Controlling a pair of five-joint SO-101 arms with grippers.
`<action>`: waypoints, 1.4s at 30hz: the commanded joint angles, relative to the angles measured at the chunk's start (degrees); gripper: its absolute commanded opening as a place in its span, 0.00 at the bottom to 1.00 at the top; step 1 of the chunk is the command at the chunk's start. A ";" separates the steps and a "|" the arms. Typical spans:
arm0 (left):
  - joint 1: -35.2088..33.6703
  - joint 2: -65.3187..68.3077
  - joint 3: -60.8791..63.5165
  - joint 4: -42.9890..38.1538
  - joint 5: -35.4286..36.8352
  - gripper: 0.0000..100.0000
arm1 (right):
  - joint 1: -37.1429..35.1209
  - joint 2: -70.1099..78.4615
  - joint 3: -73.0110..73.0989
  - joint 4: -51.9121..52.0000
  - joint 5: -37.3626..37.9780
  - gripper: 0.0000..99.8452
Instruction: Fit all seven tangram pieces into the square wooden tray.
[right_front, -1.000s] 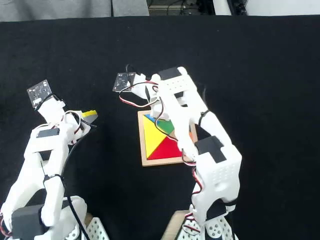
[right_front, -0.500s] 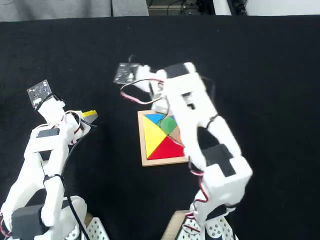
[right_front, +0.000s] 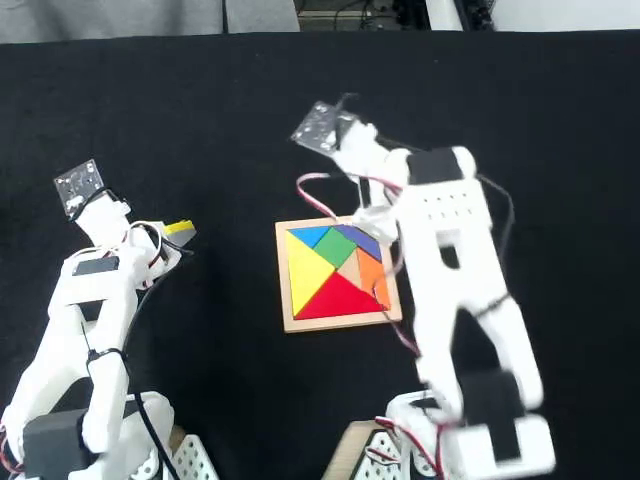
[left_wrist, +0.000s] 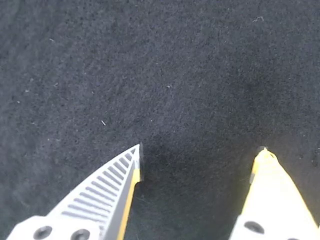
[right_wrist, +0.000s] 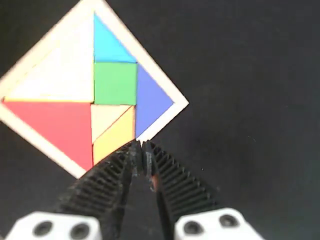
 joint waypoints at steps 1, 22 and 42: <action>2.15 -0.18 -0.92 -1.05 -6.24 0.34 | 0.88 -14.02 4.97 -6.15 -12.04 0.01; 3.03 -46.51 -35.56 47.30 -16.00 0.34 | 1.76 -45.49 -7.60 14.86 -23.82 0.01; -3.91 -82.99 32.57 19.08 -20.84 0.34 | 17.32 -9.54 26.07 -19.16 -18.81 0.01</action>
